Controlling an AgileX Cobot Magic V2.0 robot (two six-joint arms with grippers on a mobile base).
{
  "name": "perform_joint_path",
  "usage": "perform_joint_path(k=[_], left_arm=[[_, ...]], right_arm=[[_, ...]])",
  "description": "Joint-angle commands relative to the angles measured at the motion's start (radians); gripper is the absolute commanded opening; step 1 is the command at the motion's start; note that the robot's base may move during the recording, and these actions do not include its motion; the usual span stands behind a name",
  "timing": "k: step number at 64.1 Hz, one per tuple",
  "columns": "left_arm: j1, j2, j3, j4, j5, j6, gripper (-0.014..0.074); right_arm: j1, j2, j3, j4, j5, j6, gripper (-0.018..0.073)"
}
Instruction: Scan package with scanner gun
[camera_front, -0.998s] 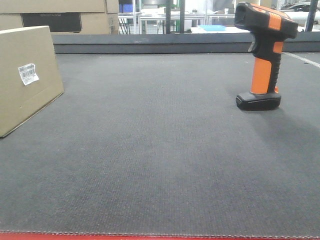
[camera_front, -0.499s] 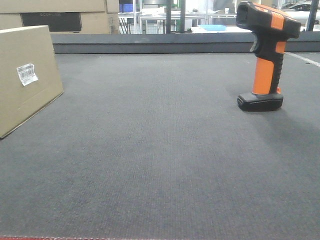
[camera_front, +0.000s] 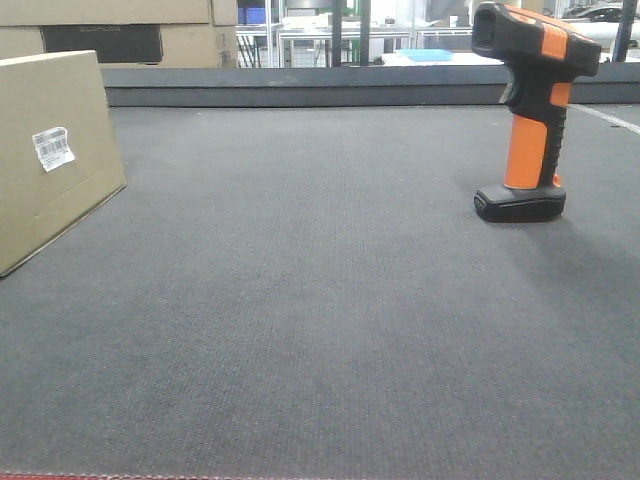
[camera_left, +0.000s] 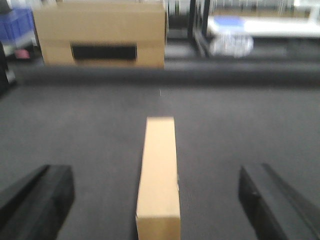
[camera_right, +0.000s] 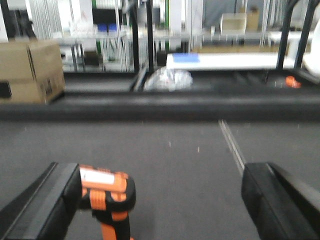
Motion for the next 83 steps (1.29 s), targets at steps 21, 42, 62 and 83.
perform_joint_path(k=[21,42,62,83], left_arm=[[-0.018,0.5,-0.465,-0.005,0.486,-0.004,0.0582],[-0.018,0.943,-0.85,0.013,0.658,-0.003,0.0582],[-0.018,1.155,-0.913,0.031,0.658,0.025,0.0582],[-0.023,1.268,-0.911,0.031,0.658,0.032,0.058]], right_arm=[[0.002,0.064,-0.005,0.015,0.037,-0.001,0.0559],[0.084,0.064,-0.005,0.015,0.037,-0.001,0.0559],[0.099,0.064,-0.005,0.015,0.035,-0.001,0.0559],[0.099,0.064,-0.005,0.015,0.026,-0.001,0.0559]])
